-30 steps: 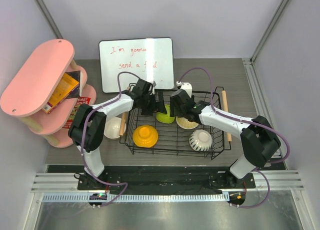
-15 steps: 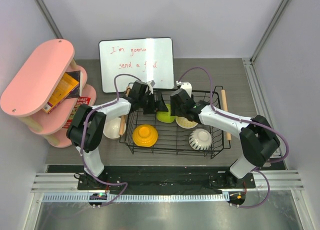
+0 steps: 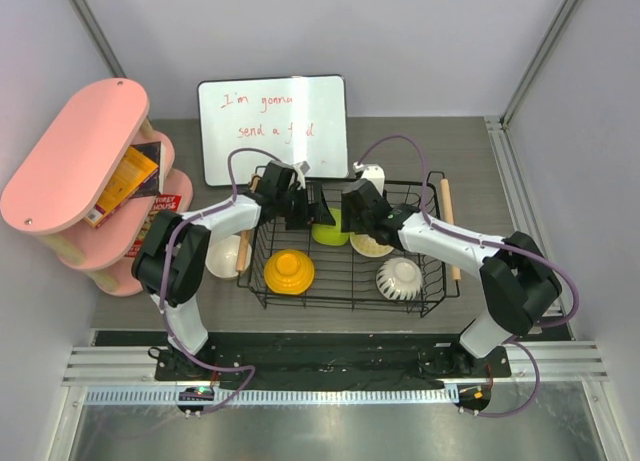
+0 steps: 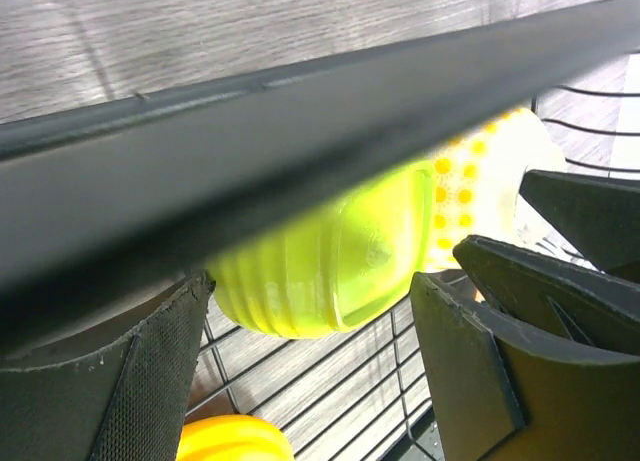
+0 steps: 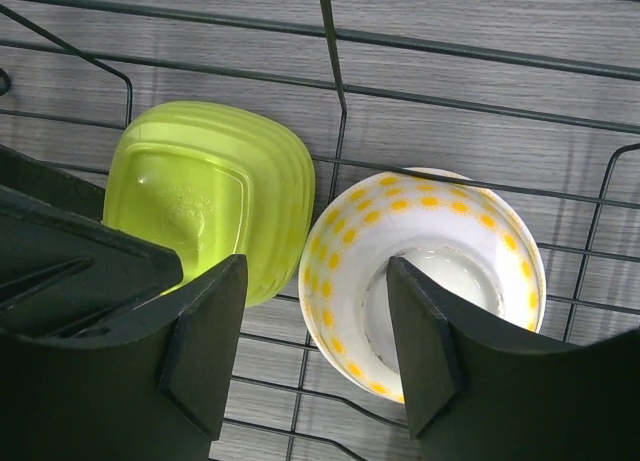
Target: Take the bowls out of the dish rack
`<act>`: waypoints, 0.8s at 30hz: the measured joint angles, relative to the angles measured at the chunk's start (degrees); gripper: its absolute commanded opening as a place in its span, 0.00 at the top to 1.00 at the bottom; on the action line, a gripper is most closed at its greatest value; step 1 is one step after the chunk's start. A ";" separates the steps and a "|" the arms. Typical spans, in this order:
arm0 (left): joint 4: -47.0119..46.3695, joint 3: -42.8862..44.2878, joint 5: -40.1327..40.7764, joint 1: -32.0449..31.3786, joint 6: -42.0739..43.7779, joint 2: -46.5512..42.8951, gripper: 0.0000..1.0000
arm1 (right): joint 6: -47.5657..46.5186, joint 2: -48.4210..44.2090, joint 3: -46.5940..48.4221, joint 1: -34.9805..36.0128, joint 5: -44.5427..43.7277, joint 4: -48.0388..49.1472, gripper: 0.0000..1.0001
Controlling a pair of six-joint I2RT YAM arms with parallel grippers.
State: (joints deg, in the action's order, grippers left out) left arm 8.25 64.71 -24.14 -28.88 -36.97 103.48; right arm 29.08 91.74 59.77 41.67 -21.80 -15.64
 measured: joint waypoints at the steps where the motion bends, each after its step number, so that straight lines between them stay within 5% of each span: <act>1: 0.04 0.02 -0.22 -0.07 0.04 0.00 0.22 | 0.09 0.00 -0.22 0.00 0.02 0.24 0.37; 15: -6.12 0.52 -10.12 -1.95 -0.61 2.51 0.24 | -0.11 0.00 -0.63 -0.42 -1.05 0.15 0.37; 18: -6.10 0.52 -10.12 -1.95 -0.63 2.51 0.30 | -0.13 0.00 -0.63 -0.42 -1.03 0.13 0.36; 24: -5.25 0.72 -9.86 -2.47 -0.61 2.23 0.61 | 0.87 -1.20 -0.85 -0.35 0.02 0.63 0.34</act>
State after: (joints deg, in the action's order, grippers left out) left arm 3.01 65.43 -34.00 -31.35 -37.58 105.71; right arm 29.95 90.54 58.92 41.32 -21.78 -15.00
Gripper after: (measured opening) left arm 0.498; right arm 0.654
